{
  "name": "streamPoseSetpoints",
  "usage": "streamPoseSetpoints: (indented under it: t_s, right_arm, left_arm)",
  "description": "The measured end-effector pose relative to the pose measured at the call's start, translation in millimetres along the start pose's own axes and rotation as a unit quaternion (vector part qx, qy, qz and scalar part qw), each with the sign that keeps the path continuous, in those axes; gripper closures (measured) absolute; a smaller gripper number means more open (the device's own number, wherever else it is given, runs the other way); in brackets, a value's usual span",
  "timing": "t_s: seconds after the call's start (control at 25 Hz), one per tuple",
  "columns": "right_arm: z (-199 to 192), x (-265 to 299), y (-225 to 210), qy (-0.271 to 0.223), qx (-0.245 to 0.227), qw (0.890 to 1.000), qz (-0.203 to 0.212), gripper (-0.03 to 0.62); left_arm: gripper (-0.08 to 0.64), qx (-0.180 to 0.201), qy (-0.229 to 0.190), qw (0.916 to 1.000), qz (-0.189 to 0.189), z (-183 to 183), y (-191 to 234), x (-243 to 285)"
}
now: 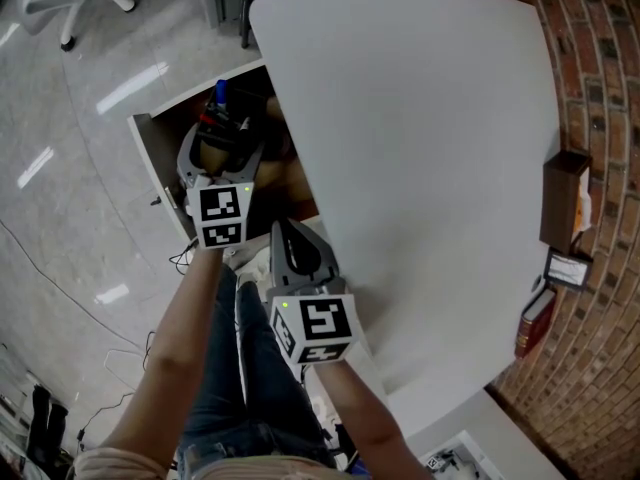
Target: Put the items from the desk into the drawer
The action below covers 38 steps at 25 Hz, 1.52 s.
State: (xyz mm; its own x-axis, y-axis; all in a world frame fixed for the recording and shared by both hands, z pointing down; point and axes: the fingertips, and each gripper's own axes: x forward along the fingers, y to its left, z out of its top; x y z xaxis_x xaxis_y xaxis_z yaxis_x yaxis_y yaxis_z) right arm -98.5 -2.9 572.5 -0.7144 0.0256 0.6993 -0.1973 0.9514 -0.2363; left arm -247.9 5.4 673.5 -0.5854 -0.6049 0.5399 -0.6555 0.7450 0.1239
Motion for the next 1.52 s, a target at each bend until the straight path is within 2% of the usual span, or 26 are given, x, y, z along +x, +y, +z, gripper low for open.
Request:
streamPoseSetpoints:
  t_s: [0.52,0.84,1.12,1.36,1.52]
  right_arm:
    - [-1,-1,0,0.001,-0.007,1.000,0.001,0.574]
    - [-2,-6,4,0.004,-0.010,1.000,-0.001,0.574]
    - [-3,-16,7,0.001,-0.016,1.000,0.000,0.574]
    - [0,-23,11,-0.001,-0.013,1.000,-0.003,0.574]
    - [2,-27,11,-0.004,-0.012,1.000,-0.005,0.575]
  left_arm:
    - [0.114,-0.026,0.029,0.9988,0.031,-24,-4,-5]
    - [0.114,-0.024,0.036,0.9983,0.039,-25,-3,-6]
    - [0.114,-0.022,0.077,0.9957,0.046,-29,-3,-7]
    - [0.114,-0.038,0.132,0.9886,0.061,-48,-8,-11]
    - [0.114,-0.054,0.155,0.9840,0.069,-52,-8,-13]
